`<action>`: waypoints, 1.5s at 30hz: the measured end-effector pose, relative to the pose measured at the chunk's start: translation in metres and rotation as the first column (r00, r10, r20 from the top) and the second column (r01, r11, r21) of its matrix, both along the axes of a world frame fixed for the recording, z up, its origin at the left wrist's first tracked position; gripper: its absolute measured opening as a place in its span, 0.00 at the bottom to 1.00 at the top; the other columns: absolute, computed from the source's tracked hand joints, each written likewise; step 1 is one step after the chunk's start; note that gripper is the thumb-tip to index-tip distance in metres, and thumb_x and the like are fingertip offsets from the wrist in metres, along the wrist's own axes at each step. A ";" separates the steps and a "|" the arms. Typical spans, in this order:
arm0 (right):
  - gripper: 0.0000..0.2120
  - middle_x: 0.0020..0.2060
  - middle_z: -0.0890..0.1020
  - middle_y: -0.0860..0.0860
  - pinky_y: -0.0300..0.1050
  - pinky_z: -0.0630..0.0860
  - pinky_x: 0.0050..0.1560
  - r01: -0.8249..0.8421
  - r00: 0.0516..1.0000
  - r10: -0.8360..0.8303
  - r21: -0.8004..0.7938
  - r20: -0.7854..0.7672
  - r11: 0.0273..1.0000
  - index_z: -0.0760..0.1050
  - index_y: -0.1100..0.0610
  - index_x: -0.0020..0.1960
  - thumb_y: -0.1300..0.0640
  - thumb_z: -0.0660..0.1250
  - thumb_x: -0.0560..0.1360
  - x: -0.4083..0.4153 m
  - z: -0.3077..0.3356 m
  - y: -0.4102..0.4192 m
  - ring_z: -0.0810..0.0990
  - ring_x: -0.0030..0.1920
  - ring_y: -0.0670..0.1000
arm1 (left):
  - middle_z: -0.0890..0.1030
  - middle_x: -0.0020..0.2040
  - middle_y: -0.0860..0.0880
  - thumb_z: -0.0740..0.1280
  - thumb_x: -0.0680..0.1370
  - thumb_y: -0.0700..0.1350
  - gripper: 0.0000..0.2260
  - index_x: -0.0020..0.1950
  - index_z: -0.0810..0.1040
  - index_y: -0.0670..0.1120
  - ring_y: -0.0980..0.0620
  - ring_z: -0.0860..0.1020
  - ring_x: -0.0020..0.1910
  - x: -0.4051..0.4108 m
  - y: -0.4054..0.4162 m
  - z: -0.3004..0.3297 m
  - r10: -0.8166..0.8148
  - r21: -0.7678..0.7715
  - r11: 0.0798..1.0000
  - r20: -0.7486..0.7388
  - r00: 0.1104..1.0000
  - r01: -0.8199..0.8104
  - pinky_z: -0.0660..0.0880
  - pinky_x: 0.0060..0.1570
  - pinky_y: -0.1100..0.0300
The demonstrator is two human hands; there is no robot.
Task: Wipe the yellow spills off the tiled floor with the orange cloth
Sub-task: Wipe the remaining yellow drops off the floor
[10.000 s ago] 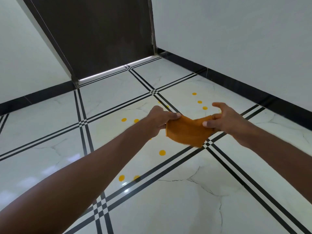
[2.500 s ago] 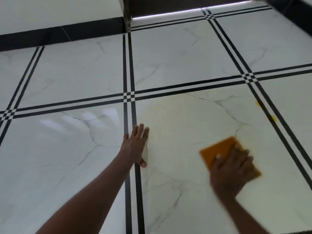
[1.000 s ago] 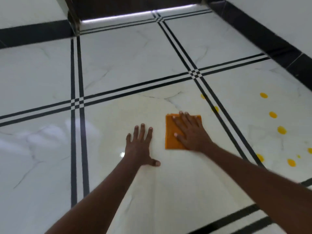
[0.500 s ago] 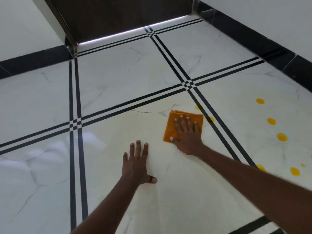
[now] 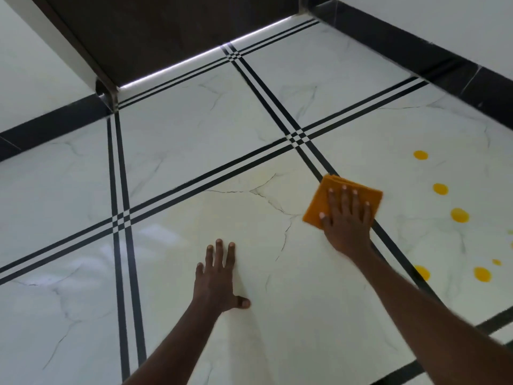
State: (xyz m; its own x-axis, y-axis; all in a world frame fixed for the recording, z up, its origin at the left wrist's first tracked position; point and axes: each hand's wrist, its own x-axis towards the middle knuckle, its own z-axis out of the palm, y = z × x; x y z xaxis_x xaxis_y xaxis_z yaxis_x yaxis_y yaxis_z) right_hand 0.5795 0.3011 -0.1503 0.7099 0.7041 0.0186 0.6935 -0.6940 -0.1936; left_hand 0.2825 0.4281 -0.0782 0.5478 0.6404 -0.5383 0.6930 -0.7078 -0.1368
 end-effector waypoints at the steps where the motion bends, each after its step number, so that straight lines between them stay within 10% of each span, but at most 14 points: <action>1: 0.34 0.79 0.64 0.63 0.71 0.57 0.75 0.044 0.999 -0.044 0.008 -0.011 0.999 0.59 0.56 0.82 0.40 0.49 0.81 -0.018 0.001 -0.008 0.63 0.77 0.68 | 0.29 0.79 0.41 0.71 0.65 0.72 0.64 0.79 0.28 0.47 0.38 0.37 0.80 0.001 -0.002 0.002 0.005 0.003 1.000 -0.008 1.000 -0.005 0.56 0.76 0.44; 6: 0.37 0.80 0.60 0.62 0.70 0.47 0.77 -0.126 0.990 0.126 0.009 -0.065 0.992 0.56 0.56 0.82 0.37 0.51 0.79 -0.084 0.007 0.017 0.58 0.80 0.69 | 0.30 0.79 0.41 0.73 0.65 0.71 0.65 0.79 0.29 0.47 0.38 0.37 0.80 0.002 0.000 -0.001 0.008 -0.002 1.000 -0.006 1.000 -0.008 0.56 0.76 0.43; 11: 0.36 0.78 0.66 0.60 0.71 0.60 0.74 -0.363 0.932 0.361 -0.070 -0.044 0.929 0.63 0.53 0.80 0.33 0.45 0.80 -0.033 0.006 0.076 0.66 0.77 0.66 | 0.28 0.79 0.43 0.72 0.65 0.71 0.64 0.79 0.28 0.50 0.39 0.35 0.80 -0.005 0.005 -0.009 0.007 -0.025 1.000 0.051 0.999 -0.006 0.53 0.77 0.43; 19: 0.35 0.80 0.60 0.61 0.70 0.52 0.77 0.057 0.998 -0.057 0.034 -0.003 0.998 0.55 0.56 0.83 0.38 0.51 0.81 -0.084 0.011 -0.040 0.58 0.80 0.67 | 0.30 0.79 0.41 0.72 0.64 0.72 0.65 0.79 0.29 0.48 0.38 0.37 0.80 -0.003 0.004 -0.005 0.006 -0.013 1.000 0.044 0.999 -0.006 0.56 0.76 0.42; 26: 0.35 0.81 0.59 0.57 0.68 0.54 0.78 -0.312 0.950 0.312 -0.040 -0.022 0.949 0.56 0.50 0.83 0.37 0.52 0.79 -0.084 0.015 0.022 0.59 0.80 0.64 | 0.35 0.81 0.42 0.75 0.64 0.68 0.64 0.81 0.34 0.48 0.39 0.41 0.81 0.000 0.009 0.004 0.009 -0.066 0.998 0.029 1.000 -0.007 0.62 0.74 0.42; 32: 0.35 0.79 0.63 0.61 0.67 0.51 0.77 -0.074 0.994 0.072 -0.029 -0.081 0.997 0.58 0.54 0.82 0.37 0.50 0.80 -0.103 0.020 -0.006 0.61 0.79 0.66 | 0.35 0.81 0.40 0.75 0.67 0.65 0.62 0.80 0.33 0.46 0.38 0.42 0.81 0.003 0.001 0.004 -0.007 -0.009 1.000 -0.001 1.000 0.007 0.65 0.72 0.43; 36: 0.31 0.67 0.76 0.59 0.61 0.67 0.67 -0.060 0.993 0.054 -0.056 -0.107 0.997 0.72 0.55 0.71 0.38 0.46 0.80 -0.070 0.053 -0.001 0.73 0.66 0.63 | 0.34 0.80 0.41 0.75 0.68 0.64 0.61 0.80 0.32 0.47 0.38 0.42 0.81 0.002 0.000 0.005 0.016 -0.029 0.999 -0.002 1.000 -0.017 0.64 0.72 0.42; 45: 0.16 0.54 0.84 0.55 0.49 0.76 0.53 0.004 0.933 -0.044 -0.110 -0.357 0.994 0.76 0.57 0.60 0.49 0.70 0.78 -0.020 0.077 0.001 0.83 0.55 0.57 | 0.33 0.80 0.42 0.74 0.69 0.65 0.60 0.80 0.31 0.48 0.39 0.41 0.81 -0.001 -0.001 0.004 0.007 -0.006 1.000 -0.001 1.000 -0.007 0.62 0.72 0.42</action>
State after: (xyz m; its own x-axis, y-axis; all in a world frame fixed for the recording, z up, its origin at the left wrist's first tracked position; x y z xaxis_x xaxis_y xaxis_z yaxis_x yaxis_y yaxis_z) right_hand 0.5593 0.3016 -0.0736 0.6721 0.6706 -0.3140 0.5743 -0.7398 -0.3507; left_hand 0.2814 0.4274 -0.0745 0.5428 0.6410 -0.5427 0.6975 -0.7040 -0.1338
